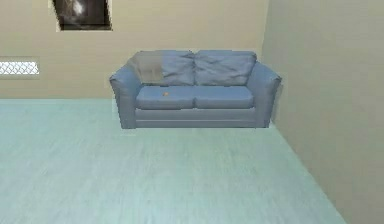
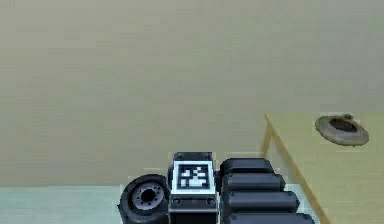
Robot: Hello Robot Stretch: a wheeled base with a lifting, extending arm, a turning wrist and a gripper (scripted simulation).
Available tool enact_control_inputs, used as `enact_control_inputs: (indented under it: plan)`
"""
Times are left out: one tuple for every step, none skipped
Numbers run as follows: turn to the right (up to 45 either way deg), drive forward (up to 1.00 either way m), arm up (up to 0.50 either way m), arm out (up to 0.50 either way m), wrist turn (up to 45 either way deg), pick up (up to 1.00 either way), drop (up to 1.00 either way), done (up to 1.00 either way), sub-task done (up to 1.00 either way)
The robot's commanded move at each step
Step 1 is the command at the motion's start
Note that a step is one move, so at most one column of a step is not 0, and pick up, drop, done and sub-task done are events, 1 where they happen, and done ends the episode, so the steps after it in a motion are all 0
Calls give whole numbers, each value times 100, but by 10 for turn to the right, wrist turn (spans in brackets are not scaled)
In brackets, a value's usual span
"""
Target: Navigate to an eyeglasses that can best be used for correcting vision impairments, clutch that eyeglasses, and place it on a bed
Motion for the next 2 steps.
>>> enact_control_inputs:
  plan:
    - [-450, 0, 0, 0, 0, 0, 0, 0, 0]
    - [-360, 0, 0, 0, 0, 0, 0, 0, 0]
